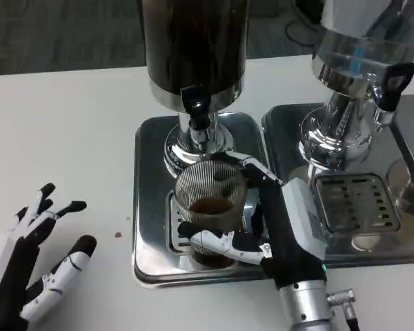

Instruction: Grasp the cup under the faucet to collect the drink, then remove the cup.

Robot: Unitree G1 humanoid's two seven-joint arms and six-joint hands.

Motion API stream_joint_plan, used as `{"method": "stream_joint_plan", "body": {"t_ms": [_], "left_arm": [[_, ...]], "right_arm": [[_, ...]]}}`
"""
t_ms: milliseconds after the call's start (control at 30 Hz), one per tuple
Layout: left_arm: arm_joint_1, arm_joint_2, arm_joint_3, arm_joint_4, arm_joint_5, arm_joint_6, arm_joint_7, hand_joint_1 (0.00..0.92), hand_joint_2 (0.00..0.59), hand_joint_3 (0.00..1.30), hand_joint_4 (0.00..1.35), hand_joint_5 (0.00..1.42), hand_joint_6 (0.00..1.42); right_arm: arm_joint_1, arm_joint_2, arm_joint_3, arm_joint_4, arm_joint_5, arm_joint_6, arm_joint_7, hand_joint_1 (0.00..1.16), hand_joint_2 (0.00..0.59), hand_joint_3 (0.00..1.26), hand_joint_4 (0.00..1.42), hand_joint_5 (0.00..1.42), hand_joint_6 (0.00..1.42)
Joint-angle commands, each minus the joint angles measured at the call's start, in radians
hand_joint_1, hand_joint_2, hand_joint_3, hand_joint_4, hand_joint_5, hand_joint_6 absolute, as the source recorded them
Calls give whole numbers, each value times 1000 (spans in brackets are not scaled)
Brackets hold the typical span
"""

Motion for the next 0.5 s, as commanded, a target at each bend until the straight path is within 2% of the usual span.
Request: {"method": "stream_joint_plan", "body": {"t_ms": [33,200,367,500], "left_arm": [[-4,32,-9,-7,51,-2,-2,0,223,229,0,54,0],[-41,65,-27,12,87,9,-19,0,223,189,0,26,0],[-34,90,-35,-32,127,11,-13,0,206,146,0,6,0],[-4,120,-28,-119,195,81,-19,0,173,48,0,0,0]], "right_arm": [[13,-4,4,-61,-11,-10,-16,1000,144,466,584,867,1321],[30,-1,-9,-71,-16,-10,-51,1000,144,467,589,879,1335],[63,-13,-5,-119,-13,-24,-32,1000,144,467,592,880,1337],[87,-30,-3,-165,-19,-22,-17,1007,136,479,601,880,1338]]}}
